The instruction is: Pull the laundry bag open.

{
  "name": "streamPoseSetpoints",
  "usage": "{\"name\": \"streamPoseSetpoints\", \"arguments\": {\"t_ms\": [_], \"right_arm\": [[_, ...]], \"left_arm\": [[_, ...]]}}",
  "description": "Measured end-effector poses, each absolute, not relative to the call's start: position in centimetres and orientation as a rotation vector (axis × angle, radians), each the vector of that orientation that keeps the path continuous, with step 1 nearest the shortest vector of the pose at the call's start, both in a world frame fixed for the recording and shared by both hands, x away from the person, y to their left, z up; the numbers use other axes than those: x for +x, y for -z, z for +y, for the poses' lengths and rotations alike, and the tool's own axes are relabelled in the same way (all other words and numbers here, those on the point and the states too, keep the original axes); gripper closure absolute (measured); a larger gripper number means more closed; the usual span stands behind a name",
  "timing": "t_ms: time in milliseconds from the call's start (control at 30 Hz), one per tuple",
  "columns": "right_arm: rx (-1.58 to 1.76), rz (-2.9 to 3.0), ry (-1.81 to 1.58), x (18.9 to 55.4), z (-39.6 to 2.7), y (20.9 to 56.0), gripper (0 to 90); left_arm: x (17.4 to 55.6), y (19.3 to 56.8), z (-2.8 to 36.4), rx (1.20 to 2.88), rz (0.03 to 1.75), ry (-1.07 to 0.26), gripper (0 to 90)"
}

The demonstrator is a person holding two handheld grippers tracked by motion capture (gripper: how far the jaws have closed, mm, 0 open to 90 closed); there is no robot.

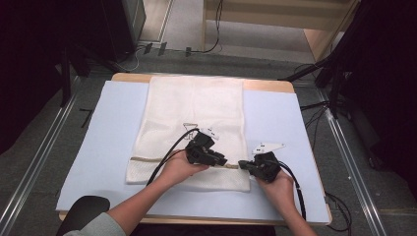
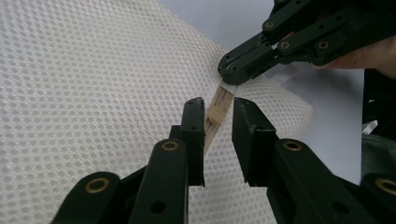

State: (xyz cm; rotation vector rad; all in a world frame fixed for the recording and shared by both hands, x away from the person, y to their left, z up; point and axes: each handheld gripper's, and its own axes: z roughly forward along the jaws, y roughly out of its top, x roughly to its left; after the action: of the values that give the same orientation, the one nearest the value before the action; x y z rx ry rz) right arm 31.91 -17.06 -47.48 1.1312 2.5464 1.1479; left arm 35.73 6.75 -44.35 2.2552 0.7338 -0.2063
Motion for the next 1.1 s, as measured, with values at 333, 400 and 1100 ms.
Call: {"name": "streamPoseSetpoints", "arguments": {"t_ms": [333, 400, 1100], "right_arm": [[1.118, 2.546, -1.148, 31.9, -17.1, 47.5, 90.0], [1.114, 2.545, -1.148, 31.9, -17.1, 47.5, 90.0], [1.102, 2.544, -1.149, 31.9, -17.1, 47.5, 90.0]], "left_arm": [[35.8, 45.9, 5.4, 2.295, 0.765, 0.226, 79.8], [35.9, 46.0, 5.3, 2.286, 0.773, 0.224, 79.8], [35.4, 46.5, 3.9, 2.303, 0.740, 0.203, 87.6]]}}
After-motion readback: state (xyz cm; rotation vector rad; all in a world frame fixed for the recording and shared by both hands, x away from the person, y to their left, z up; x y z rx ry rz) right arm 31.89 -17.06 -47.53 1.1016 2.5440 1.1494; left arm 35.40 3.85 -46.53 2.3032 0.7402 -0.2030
